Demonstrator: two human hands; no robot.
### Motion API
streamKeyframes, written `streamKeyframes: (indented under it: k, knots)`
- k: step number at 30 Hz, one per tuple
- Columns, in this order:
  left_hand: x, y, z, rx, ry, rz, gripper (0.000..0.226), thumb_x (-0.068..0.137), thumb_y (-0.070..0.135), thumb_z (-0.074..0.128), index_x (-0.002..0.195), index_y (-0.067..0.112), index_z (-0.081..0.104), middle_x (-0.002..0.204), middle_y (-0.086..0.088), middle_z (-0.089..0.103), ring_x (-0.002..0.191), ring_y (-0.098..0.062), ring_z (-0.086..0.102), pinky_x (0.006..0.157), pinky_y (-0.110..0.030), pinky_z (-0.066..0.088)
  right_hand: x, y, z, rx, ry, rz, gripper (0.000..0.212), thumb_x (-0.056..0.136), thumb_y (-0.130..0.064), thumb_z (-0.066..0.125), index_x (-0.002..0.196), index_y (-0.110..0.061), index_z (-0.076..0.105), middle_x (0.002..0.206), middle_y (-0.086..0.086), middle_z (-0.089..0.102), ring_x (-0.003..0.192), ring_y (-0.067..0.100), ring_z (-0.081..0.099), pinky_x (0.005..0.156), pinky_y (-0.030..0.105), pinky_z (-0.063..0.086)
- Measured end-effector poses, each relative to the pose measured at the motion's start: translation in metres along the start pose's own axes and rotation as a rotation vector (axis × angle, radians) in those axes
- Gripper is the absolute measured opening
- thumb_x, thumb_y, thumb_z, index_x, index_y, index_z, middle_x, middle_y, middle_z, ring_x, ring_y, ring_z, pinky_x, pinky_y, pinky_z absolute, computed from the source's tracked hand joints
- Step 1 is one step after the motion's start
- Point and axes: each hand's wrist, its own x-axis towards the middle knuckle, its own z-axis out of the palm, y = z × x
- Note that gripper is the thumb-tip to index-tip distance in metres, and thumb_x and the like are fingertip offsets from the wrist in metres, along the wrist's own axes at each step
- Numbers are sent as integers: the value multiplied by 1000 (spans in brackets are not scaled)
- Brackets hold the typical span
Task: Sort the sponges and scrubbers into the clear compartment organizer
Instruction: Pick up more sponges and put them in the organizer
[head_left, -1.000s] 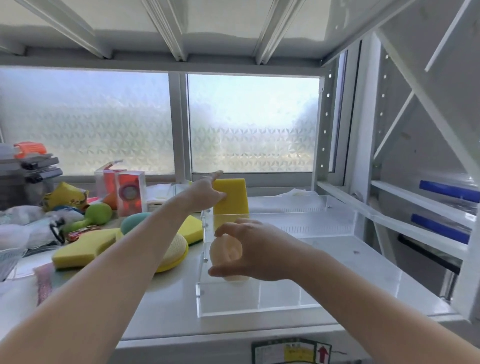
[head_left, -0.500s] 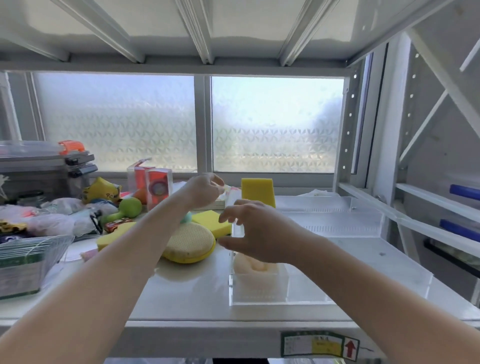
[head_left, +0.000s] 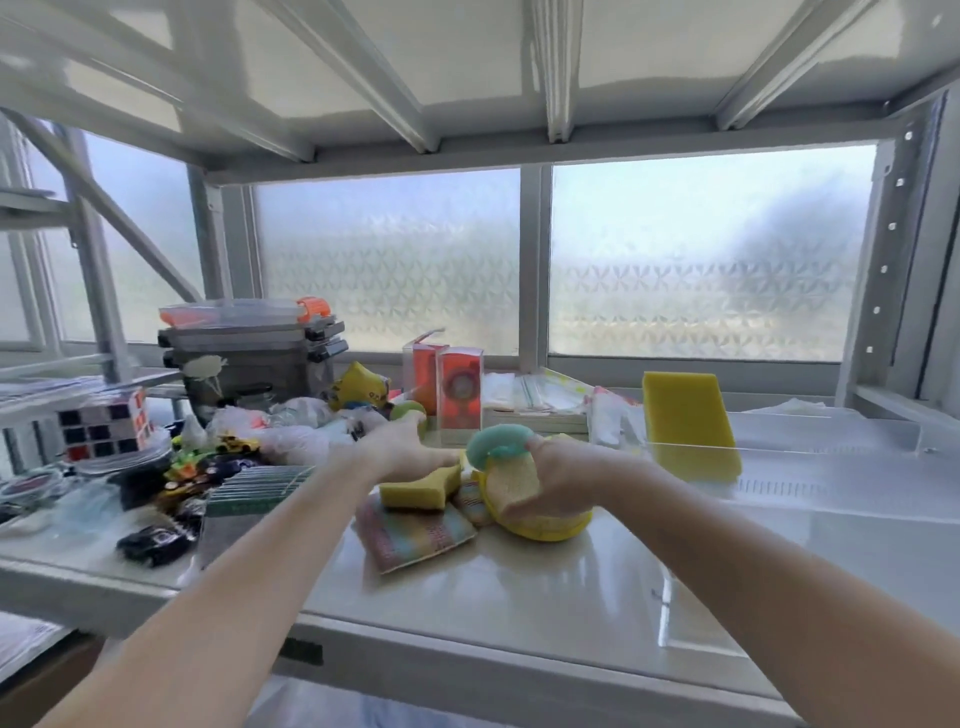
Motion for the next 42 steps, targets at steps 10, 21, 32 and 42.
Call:
streamKeyframes:
  k: [10, 21, 32, 42]
  knots:
    - [5, -4, 26, -3, 16, 19, 92, 78, 52, 63, 148, 13, 19, 141, -13, 44, 126, -27, 46, 101, -34, 41, 12, 0, 14, 21, 45, 14, 111, 68, -61, 71, 149, -10, 16, 142, 15, 35, 124, 28, 46, 95, 32, 43]
    - [-20, 10, -14, -96, 403, 68, 82, 76, 43, 66, 141, 10, 29, 120, -12, 58, 106, -29, 56, 84, -34, 46, -20, -1, -18, 86, 356, -122, 86, 63, -57, 76, 129, -15, 40, 122, 8, 53, 110, 26, 54, 81, 31, 42]
    - [-72, 93, -36, -270, 518, 279, 79, 80, 41, 64, 143, 11, 27, 132, -13, 52, 116, -29, 52, 90, -34, 41, -99, 90, -77, 236, 631, 56, 68, 66, -58, 75, 112, -13, 53, 106, 7, 60, 96, 25, 56, 79, 36, 49]
    - [-112, 193, 18, -376, 365, 559, 71, 85, 34, 58, 144, 15, 23, 118, -12, 55, 85, -20, 55, 72, -29, 47, -179, 211, -84, 216, 729, 393, 58, 80, -49, 67, 112, -2, 57, 108, 17, 64, 92, 29, 59, 74, 32, 44]
